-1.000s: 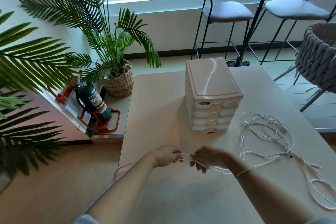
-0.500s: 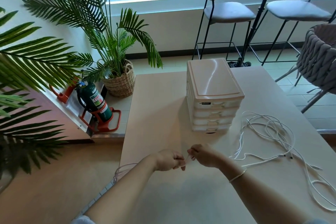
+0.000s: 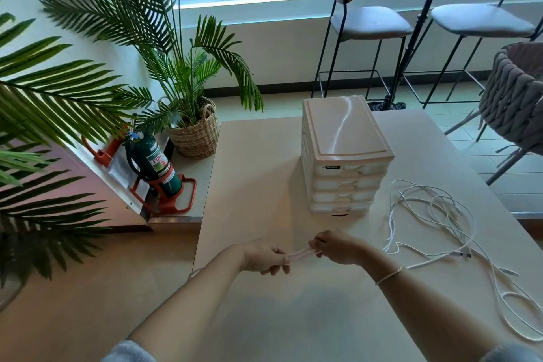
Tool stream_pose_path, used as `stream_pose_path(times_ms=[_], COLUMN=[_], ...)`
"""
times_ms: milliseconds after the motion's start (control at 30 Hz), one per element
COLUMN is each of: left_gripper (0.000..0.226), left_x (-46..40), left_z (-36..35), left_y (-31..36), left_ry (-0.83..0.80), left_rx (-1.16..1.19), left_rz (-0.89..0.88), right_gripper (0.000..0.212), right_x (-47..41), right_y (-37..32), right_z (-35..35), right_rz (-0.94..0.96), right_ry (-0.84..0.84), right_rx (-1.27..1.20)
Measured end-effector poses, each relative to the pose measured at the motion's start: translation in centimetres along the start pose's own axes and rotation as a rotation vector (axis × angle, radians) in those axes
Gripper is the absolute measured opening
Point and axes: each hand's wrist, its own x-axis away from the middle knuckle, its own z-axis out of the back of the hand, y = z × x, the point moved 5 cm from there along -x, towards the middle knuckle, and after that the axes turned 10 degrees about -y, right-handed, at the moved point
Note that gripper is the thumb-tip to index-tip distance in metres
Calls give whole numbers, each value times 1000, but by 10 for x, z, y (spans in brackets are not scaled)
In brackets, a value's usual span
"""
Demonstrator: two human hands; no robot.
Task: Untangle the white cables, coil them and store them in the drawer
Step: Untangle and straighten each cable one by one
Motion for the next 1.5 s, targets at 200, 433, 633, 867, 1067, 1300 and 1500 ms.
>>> stream_pose_path(times_ms=[200, 433, 633, 867, 1067, 1300, 1500], left_gripper=[14, 19, 28, 29, 19, 29, 31], left_x=[15, -4, -7, -6, -5, -3, 0], left_z=[10, -13, 3, 6, 5, -4, 14], left_y=[-30, 24, 19, 21, 22, 19, 18], left_ry=[-86, 16, 180, 227, 192, 129, 216], left_rx=[-133, 164, 53, 6, -20, -48, -49], left_rz=[211, -80, -87, -81, -62, -43, -37], right_gripper=[32, 32, 31, 27, 24, 31, 34], right_x=[0, 4, 9, 19, 13, 0, 7], right_y=[0, -18, -4, -3, -1, 3, 1], right_z=[0, -3, -1, -6, -3, 2, -9], right_rz=[-21, 50, 25, 80, 67, 69, 21], right_ry=[13, -33, -121, -201, -161, 78, -172], right_rx=[4, 155, -117, -72, -98, -153, -224])
